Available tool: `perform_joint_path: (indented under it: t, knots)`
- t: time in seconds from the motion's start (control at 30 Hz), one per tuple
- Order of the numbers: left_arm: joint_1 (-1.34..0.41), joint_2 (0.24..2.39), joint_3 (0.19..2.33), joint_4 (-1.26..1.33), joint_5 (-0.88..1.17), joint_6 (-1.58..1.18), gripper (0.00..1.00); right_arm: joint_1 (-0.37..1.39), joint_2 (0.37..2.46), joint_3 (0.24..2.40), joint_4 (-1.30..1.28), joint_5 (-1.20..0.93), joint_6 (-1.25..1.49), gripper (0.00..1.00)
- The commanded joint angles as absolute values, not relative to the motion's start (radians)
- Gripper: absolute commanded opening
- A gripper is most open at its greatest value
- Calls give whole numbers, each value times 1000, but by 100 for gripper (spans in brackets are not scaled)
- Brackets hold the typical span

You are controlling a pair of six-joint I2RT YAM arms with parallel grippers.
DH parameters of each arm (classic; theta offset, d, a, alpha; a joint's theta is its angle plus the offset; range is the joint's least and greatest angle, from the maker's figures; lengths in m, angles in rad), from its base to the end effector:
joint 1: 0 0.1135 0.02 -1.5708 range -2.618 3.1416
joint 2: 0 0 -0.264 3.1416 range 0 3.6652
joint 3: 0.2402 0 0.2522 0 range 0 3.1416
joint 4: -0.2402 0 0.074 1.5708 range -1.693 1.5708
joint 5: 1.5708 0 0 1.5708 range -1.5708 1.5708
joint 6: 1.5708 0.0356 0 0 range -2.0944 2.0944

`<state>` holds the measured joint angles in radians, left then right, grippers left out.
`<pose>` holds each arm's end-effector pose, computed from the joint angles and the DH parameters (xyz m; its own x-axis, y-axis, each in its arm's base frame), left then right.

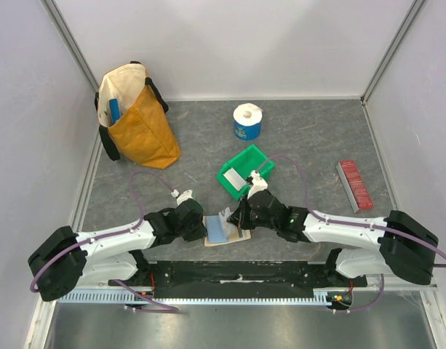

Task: Put the credit cards into the card holder
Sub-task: Open the card holder at the center of the board, then insert the credit card into the card holder.

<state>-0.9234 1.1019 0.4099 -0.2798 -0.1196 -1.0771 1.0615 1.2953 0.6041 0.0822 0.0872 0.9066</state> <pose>0.1175 -0.1484 0.1486 -0.8977 -0.2623 -0.3540 -0.0825 0.8893 -0.4498 0.1319 0.2298 0.1950 -0.8294 0.1237 -0.5448 -0.2951 0.7311 0.6151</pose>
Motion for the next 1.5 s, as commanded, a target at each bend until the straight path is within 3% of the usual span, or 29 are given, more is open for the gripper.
perform_joint_path:
  t: [0.0, 0.93, 1.47]
  knots:
    - [-928, 1109, 377, -206, -101, -1057, 2, 1048, 1246, 566, 104, 167, 937, 0]
    - [-928, 1209, 357, -117, -63, -1045, 2, 959, 1439, 322, 529, 3, 1037, 0]
    - [-928, 1220, 359, -150, -92, -1071, 2, 959, 1378, 258, 479, -43, 1075, 0]
